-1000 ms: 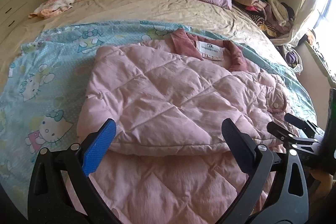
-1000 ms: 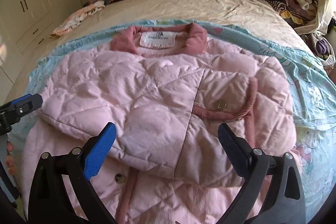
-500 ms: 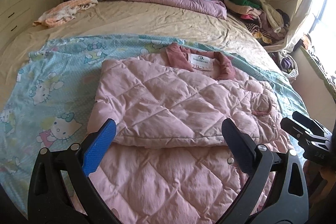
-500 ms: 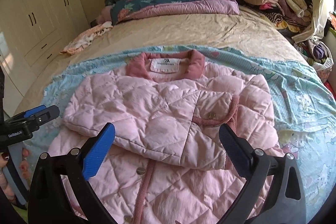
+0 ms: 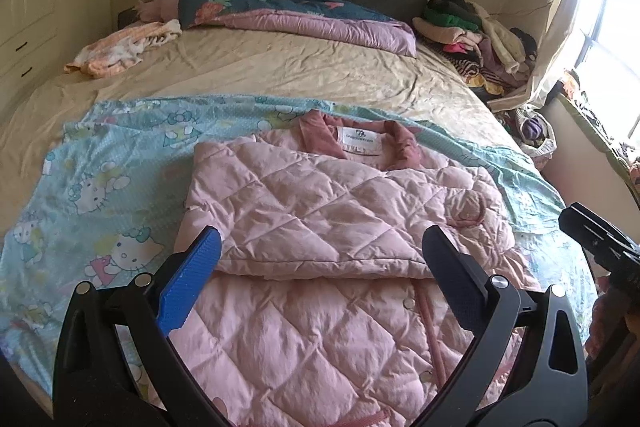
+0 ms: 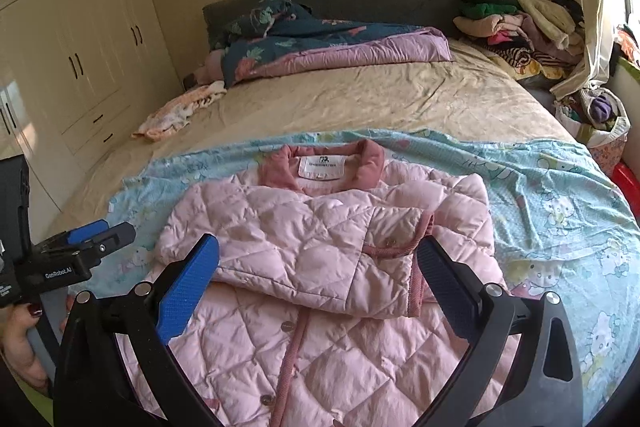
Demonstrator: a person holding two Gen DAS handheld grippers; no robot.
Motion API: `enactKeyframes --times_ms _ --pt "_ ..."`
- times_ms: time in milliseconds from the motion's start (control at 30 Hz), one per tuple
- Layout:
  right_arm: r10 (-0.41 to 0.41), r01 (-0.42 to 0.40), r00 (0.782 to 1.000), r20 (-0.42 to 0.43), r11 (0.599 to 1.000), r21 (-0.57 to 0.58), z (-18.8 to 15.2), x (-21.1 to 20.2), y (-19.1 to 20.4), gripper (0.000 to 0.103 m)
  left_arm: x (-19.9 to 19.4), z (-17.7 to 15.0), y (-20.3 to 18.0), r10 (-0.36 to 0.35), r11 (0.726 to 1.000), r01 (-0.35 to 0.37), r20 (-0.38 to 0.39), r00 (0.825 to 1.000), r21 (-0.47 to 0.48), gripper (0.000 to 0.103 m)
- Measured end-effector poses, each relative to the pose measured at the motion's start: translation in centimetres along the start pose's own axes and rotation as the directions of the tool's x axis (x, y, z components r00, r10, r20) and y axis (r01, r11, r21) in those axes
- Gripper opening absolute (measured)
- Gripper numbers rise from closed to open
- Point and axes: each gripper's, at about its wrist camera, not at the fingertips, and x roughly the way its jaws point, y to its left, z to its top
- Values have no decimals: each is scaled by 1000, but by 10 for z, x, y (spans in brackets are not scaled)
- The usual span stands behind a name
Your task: Fold large clothes
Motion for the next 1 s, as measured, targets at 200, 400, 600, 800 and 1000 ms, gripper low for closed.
enactKeyframes --times_ms 200,400,600,800,1000 --pt "4 -3 998 55 1000 -7 3 -28 5 99 -18 -1 -5 -11 1000 10 28 1000 8 94" --pt "13 -12 997 73 1000 -18 1 -48 9 99 -31 -3 -10 -16 1000 15 49 999 17 94" --pt "23 -21 996 83 1000 -21 -5 -61 11 99 -44 -10 -12 -27 1000 26 66 997 14 94" --pt "18 -16 996 88 1000 -25 -14 -70 11 99 -54 -19 -8 -20 1000 20 77 997 5 94" --pt "14 -12 996 84 1000 -23 -22 -76 7 99 -67 -28 -4 -3 1000 4 93 996 -8 94"
